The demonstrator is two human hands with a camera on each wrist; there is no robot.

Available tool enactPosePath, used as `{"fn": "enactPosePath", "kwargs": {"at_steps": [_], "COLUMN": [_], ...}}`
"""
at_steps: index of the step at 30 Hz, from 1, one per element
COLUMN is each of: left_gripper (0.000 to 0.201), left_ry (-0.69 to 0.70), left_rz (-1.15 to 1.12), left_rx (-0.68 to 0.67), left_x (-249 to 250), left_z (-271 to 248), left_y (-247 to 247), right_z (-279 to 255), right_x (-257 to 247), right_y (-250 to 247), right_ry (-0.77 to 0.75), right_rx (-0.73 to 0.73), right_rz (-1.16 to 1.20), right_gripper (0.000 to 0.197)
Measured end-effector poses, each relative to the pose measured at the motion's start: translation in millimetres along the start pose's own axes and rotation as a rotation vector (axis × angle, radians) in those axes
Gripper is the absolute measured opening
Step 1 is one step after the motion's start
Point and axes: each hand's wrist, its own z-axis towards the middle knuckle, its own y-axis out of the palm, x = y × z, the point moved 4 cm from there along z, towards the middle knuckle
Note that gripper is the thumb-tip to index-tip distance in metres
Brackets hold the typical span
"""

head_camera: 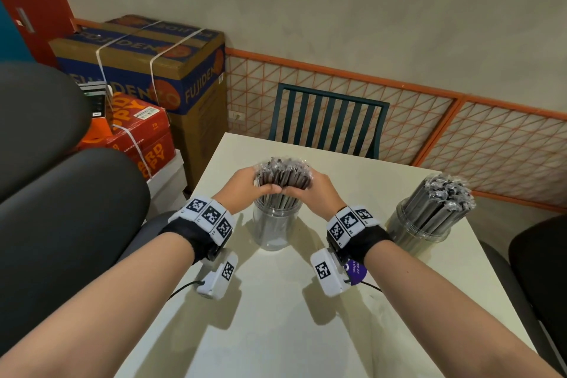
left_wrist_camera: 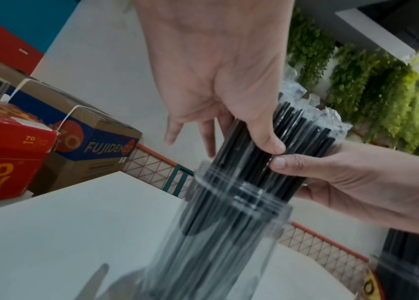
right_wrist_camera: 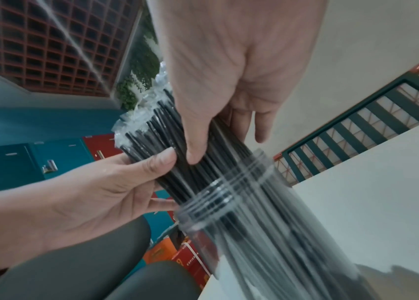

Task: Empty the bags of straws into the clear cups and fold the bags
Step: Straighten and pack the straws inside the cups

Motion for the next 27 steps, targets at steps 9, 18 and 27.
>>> {"fn": "enactPosePath", "kwargs": {"at_steps": [9,18,27], "left_gripper": [0.076,0.074,0.086], "left_ry": [-0.034,-0.013,0.008], "left_rz": [0.21,0.221,0.196], "left_rx": [-0.042,-0.09,-0.228], "left_x": [-16,-19,-2], "left_z": [-6,-7,4], "left_y": [-1,-17,-24], "right_z": [-4,-6,-10], "right_x": [14,16,13], "right_y": [5,5,6], "right_ry": [0.069,0.099,0.088], "right_rx": [-0.182,-0.242,-0.22], "right_rz": [-0.006,0.078,0.09], "right_gripper": [0.086,0.093,0.081]}}
